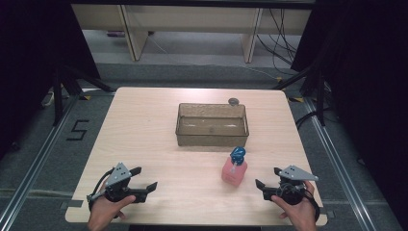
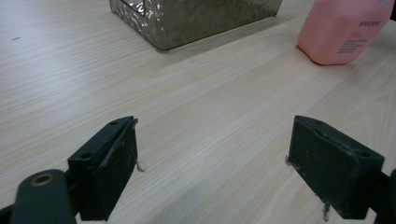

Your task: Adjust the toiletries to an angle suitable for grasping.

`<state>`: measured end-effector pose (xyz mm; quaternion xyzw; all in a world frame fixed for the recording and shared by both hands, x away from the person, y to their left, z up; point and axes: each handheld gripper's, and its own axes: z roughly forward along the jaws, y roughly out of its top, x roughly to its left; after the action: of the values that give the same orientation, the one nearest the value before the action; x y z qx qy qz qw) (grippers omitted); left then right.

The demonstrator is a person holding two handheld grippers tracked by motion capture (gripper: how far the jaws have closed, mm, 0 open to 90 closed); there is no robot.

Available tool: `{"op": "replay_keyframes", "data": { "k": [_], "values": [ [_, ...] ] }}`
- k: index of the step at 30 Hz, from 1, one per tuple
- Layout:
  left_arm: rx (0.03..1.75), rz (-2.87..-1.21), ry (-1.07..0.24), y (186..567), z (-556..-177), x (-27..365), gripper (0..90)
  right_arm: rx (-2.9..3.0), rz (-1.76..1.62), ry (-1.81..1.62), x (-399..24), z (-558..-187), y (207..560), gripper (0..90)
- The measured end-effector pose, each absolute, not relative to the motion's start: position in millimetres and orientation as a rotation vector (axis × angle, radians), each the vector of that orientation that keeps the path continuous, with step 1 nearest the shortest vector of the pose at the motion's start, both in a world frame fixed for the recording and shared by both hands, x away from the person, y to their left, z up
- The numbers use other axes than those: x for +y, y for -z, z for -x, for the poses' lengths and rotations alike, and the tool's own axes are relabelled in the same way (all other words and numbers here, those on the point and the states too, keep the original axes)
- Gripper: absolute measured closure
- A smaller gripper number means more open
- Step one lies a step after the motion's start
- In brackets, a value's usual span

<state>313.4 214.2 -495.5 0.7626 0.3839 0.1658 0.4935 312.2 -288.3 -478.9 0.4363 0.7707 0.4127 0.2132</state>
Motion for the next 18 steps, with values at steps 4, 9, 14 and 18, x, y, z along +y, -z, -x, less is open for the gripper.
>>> {"op": "replay_keyframes", "data": {
  "k": [4,9,14,18],
  "values": [
    [0.928,-1.849,-0.401,495,-313,214,15.2,2.136,-1.21,-1.165,-287,-311,479,15.8],
    [0.922,-1.842,-0.405,495,-314,215,15.3,2.124,-1.185,-1.226,-285,-310,476,17.1],
    [0.926,-1.843,-0.413,494,-314,216,15.3,2.111,-1.164,-1.265,-281,-309,475,18.3],
    [0.924,-1.841,-0.417,494,-314,216,15.3,2.105,-1.137,-1.287,-277,-309,473,18.7]
  ]
}}
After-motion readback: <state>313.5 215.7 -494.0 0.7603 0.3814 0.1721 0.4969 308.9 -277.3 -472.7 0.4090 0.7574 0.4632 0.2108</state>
